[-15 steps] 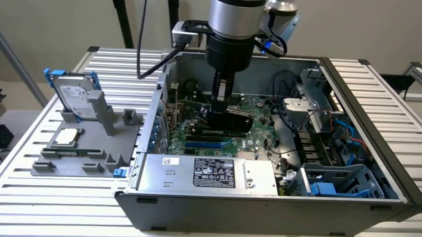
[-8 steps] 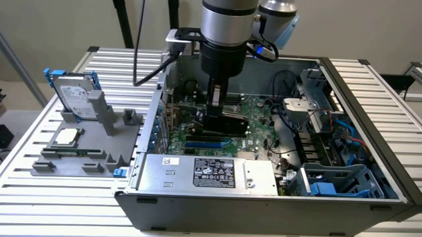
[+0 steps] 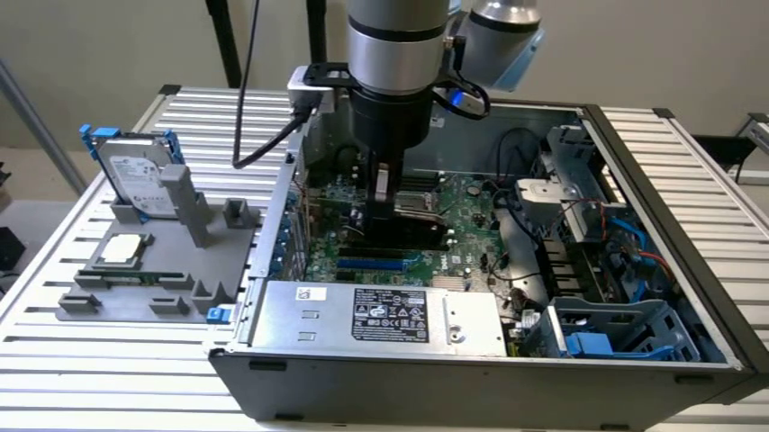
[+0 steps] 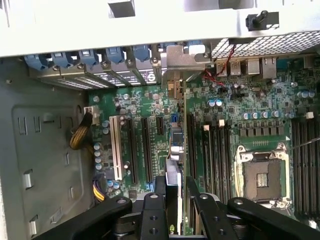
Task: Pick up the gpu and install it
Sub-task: 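Insert the gpu into the slot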
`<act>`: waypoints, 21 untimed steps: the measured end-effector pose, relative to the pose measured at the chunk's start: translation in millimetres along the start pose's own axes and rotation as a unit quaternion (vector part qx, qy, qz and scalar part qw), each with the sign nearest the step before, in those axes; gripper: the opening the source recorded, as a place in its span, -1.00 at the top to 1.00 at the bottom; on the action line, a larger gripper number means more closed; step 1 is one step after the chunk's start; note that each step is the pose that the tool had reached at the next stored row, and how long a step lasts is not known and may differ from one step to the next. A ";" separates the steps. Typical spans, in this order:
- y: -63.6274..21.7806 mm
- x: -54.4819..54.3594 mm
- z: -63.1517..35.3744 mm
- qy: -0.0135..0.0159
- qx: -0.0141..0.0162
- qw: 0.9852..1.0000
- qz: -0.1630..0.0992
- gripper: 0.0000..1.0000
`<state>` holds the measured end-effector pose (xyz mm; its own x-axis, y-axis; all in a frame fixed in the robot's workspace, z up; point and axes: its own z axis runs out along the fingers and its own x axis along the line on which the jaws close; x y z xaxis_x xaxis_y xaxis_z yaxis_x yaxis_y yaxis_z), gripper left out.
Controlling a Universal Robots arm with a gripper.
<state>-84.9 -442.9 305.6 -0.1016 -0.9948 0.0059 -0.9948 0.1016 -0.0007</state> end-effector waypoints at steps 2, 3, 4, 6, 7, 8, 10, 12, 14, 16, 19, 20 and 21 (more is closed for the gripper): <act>0.0 0.0 3.3 -0.001 0.001 1.000 -0.002 0.47; 0.1 0.1 5.1 -0.002 0.001 1.000 -0.003 0.47; 0.2 0.3 7.0 -0.002 0.001 1.000 -0.004 0.47; 0.7 0.6 10.6 -0.004 0.001 1.000 -0.006 0.47; 0.9 0.9 12.4 -0.005 0.001 1.000 -0.007 0.47; 1.1 1.1 14.2 -0.005 0.001 1.000 -0.008 0.47; 1.6 1.4 17.8 -0.007 0.001 1.000 -0.009 0.47; 2.7 1.8 20.8 -0.011 0.000 1.000 -0.011 0.47; 3.8 2.1 23.4 -0.015 0.000 1.000 -0.013 0.47; 4.8 2.6 26.0 -0.018 -0.001 1.000 -0.016 0.47; 5.3 4.5 29.9 -0.022 -0.001 1.000 -0.019 0.47; 5.2 5.5 31.3 -0.023 -0.001 1.000 -0.020 0.47; 5.1 6.5 32.5 -0.024 -0.001 1.000 -0.020 0.47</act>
<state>-90.6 -449.1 273.2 -0.0608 -0.9973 -0.0415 -0.9981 0.0608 0.0007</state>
